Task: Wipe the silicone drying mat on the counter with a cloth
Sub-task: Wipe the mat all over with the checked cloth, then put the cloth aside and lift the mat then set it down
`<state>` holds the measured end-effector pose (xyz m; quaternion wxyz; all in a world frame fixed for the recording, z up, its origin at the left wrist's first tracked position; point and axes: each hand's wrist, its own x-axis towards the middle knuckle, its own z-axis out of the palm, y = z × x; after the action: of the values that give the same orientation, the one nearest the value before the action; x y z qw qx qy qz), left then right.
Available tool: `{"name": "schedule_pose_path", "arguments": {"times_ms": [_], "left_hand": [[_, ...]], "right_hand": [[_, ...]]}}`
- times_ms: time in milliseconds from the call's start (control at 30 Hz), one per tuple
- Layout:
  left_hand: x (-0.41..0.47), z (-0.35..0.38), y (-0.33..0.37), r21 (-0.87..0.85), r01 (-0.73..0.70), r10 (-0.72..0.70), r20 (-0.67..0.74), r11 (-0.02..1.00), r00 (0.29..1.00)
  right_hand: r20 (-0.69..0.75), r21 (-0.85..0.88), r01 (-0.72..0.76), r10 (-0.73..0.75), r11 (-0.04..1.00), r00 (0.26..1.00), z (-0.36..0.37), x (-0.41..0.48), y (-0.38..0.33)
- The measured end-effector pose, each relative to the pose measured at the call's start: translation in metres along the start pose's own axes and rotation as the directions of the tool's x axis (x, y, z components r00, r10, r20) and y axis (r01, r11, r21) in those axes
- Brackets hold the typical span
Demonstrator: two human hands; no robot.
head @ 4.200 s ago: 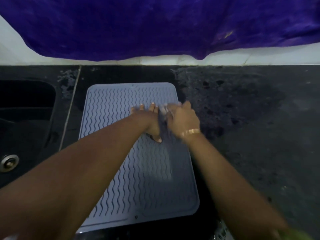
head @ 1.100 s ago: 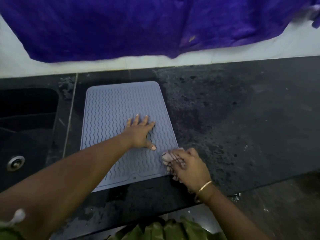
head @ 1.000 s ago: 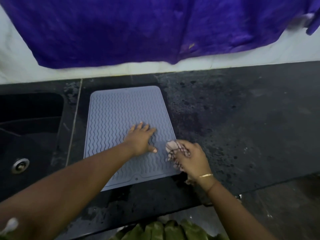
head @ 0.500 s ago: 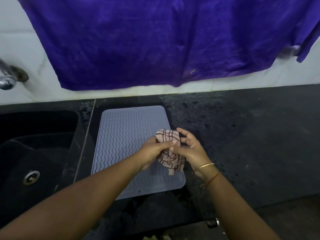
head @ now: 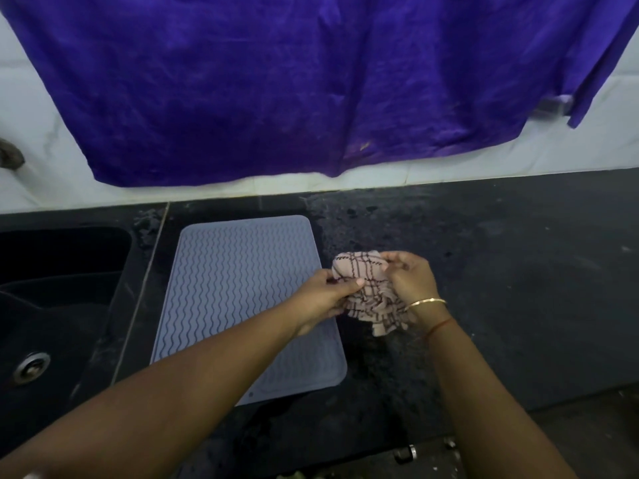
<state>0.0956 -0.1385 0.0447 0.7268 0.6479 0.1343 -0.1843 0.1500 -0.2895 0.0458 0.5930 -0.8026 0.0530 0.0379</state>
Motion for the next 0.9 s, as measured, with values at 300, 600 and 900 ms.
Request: {"name": "schedule_pose_path", "arguments": {"times_ms": [300,600,900], "left_hand": [[0.009,-0.045,-0.033,0.674,0.041,0.224,-0.301,0.738,0.927],[-0.044,-0.106,-0.054,0.853,-0.021,0.229,-0.115,0.521,0.967],[-0.096,-0.148,-0.063,0.989,-0.020,-0.013,0.022,0.146,1.000]], "right_hand": [[0.225,-0.810,0.145,0.071,0.568,0.972,0.015,0.017,0.059],[0.201,-0.912,0.260,-0.208,0.316,0.957,0.033,-0.011,0.055],[0.763,-0.359,0.685,-0.223,0.634,0.607,0.107,-0.085,0.035]]}}
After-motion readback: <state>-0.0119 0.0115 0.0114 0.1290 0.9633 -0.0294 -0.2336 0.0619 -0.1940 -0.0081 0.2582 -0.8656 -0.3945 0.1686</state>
